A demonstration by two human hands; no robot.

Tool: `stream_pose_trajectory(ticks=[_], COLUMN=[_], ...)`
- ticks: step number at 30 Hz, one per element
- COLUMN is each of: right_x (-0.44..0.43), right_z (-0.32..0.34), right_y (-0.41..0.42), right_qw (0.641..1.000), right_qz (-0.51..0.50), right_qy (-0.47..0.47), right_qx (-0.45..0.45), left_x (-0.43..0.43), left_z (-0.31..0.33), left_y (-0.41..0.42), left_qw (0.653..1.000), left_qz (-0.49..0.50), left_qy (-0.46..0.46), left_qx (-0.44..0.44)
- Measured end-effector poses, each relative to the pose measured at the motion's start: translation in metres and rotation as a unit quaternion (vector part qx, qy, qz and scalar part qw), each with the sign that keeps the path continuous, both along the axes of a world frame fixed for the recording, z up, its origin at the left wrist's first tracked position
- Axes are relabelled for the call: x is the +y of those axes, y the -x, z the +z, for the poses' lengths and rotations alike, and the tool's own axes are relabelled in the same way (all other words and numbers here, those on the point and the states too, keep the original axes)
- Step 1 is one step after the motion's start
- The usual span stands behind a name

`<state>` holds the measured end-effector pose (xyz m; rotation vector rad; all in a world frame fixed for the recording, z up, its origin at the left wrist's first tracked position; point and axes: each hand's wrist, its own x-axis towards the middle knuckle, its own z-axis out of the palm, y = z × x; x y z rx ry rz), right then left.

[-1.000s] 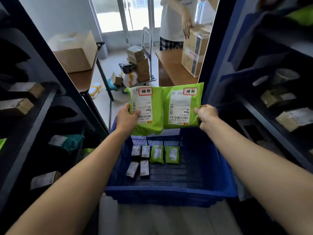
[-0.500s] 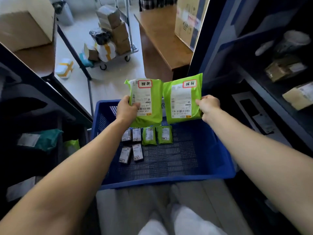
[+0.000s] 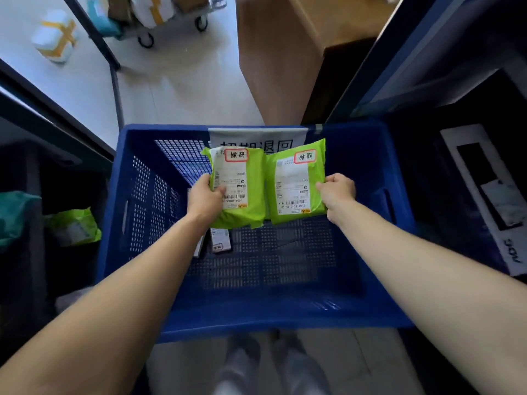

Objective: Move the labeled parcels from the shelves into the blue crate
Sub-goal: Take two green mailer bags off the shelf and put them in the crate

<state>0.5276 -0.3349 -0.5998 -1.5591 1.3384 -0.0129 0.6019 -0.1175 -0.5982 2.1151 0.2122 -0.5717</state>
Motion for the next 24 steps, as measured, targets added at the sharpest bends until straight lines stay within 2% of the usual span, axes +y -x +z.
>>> stream_pose_trajectory(ticks=[7,14,17,24], right_x=[-0.001,-0.005,-0.007,-0.001], right_z=[-0.163,-0.315,-0.376,-0.482], right_y=[-0.023,-0.019,-0.008,0.010], right_qw=[1.000,0.997,0.995,0.988], right_qz=[-0.005,-0.013,-0.007,0.014], right_qy=[0.020,0.040,0.038,0.013], right_qx=[0.024,0.061,0.092,0.156], left_x=[-0.003,-0.008,-0.006,-0.002], left_z=[-0.161,-0.310,-0.366,-0.467], left_y=[-0.028,-0.020,-0.007,0.010], left_qw=[0.999,0.997,0.994,0.989], left_qz=[-0.020,-0.016,-0.014,-0.013], left_qy=[-0.014,-0.031,-0.018,-0.053], left_qx=[0.037,0.075,0.105,0.139])
